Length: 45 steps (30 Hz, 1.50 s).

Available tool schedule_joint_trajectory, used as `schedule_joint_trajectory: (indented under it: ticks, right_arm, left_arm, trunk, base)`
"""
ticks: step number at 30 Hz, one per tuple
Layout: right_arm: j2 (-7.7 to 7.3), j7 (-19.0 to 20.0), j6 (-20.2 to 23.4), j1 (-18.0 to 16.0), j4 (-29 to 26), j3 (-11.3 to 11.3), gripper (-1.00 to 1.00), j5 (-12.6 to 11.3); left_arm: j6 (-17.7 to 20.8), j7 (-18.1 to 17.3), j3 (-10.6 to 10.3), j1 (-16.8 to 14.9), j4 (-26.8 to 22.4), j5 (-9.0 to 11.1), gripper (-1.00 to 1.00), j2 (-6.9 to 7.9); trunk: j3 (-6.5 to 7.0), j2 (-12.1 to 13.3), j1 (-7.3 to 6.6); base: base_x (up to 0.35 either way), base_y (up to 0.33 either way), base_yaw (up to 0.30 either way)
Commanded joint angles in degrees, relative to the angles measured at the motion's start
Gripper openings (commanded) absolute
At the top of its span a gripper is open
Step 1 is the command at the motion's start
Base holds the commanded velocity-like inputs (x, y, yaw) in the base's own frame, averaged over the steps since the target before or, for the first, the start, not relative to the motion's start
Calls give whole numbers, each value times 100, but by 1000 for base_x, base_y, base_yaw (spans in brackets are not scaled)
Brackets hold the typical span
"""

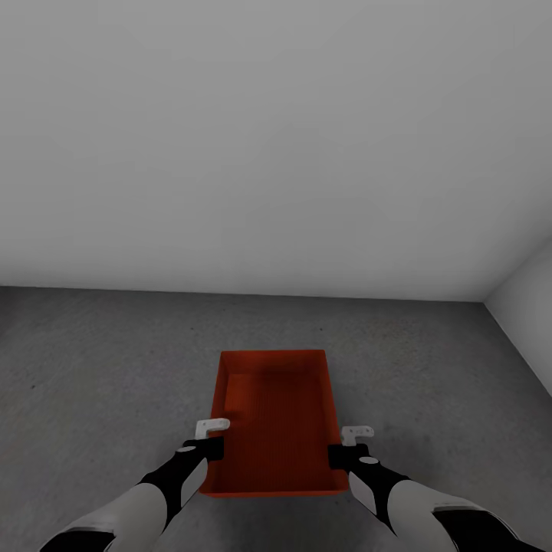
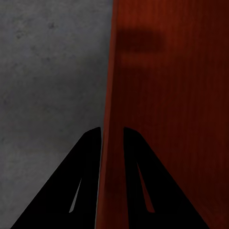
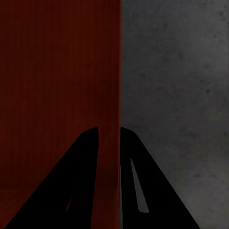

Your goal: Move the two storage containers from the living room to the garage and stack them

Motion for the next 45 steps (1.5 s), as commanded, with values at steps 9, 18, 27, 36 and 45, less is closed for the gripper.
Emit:
schedule_joint_trajectory:
  ticks: [9, 18, 27, 36, 45]
  right_arm:
    - [-36, -43, -31, -2, 25, -46, -100, -51]
    - [-36, -41, -31, -2, 25, -46, -100, -51]
    - [-31, -38, -31, -2, 25, -46, -100, -51]
    - [-35, -38, -31, -2, 25, -46, -100, -51]
    - [-36, -38, -30, -2, 25, -46, -100, -51]
  left_arm:
    - [38, 97, 270, -1, -85, -60, -100, 256]
    - [38, 97, 269, -2, -85, -60, -100, 255]
    - [38, 97, 271, -1, -85, -60, -100, 259]
    - [38, 97, 271, -2, -85, -60, -100, 258]
    - [38, 97, 272, -2, -85, -60, -100, 257]
  trunk:
    - [-166, -364, 198]
    - [-327, -725, 395]
    - [-489, -1086, 593]
    - [-651, -1447, 791]
    - [-776, -1728, 944]
  base:
    - [0, 0, -6]
    - [0, 0, -205]
    - [0, 0, -40]
    - [0, 0, -1]
    - [0, 0, 0]
